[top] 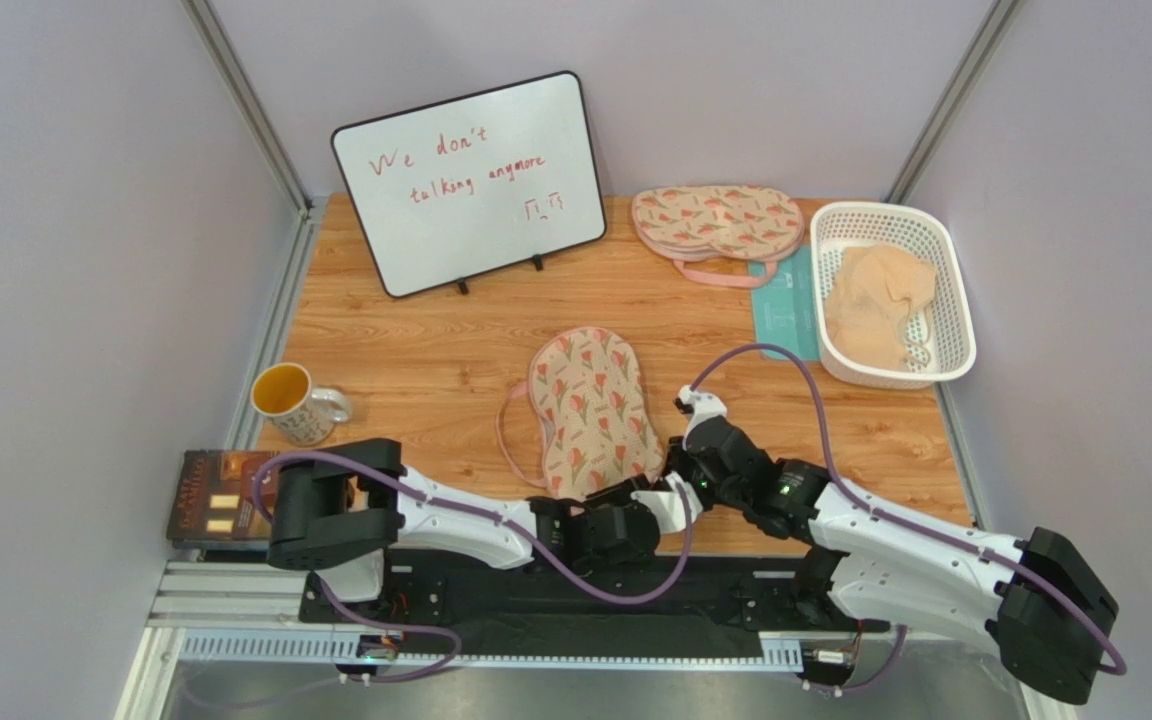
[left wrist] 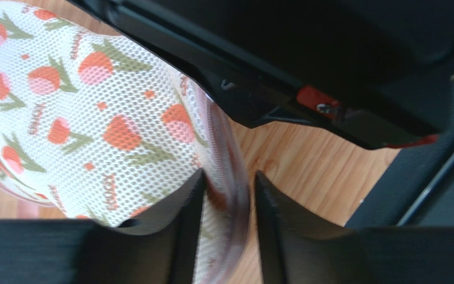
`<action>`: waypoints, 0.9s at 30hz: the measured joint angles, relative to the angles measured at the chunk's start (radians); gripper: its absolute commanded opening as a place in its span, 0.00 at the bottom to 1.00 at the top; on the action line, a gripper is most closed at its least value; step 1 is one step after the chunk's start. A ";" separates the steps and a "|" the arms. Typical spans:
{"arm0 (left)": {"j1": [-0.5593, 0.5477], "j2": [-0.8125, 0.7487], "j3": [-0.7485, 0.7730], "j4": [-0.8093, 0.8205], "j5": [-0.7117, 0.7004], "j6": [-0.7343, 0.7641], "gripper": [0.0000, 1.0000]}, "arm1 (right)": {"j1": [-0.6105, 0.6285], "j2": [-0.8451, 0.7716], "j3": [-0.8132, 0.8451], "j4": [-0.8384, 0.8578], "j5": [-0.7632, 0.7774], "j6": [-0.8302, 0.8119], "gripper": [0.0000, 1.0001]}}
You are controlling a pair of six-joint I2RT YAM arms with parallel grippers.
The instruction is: Unzip the laundry bag and remove the bra
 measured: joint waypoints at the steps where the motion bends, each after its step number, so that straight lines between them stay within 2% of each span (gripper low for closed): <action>1: 0.000 0.006 0.000 0.000 -0.006 -0.001 0.23 | 0.000 0.000 0.000 -0.001 -0.001 0.000 0.00; 3: 0.001 0.009 0.000 0.000 -0.018 -0.007 0.09 | 0.000 0.000 0.000 -0.003 -0.002 0.000 0.00; 5: 0.000 0.009 0.000 0.000 -0.031 -0.013 0.00 | 0.000 0.000 0.000 -0.003 -0.002 0.000 0.00; 13: -0.001 -0.016 -0.036 0.010 -0.056 -0.039 0.00 | 0.000 0.011 0.000 0.000 -0.011 0.000 0.00; 27: -0.003 -0.225 -0.185 0.002 -0.050 -0.121 0.00 | 0.002 0.033 0.002 0.050 -0.035 0.000 0.00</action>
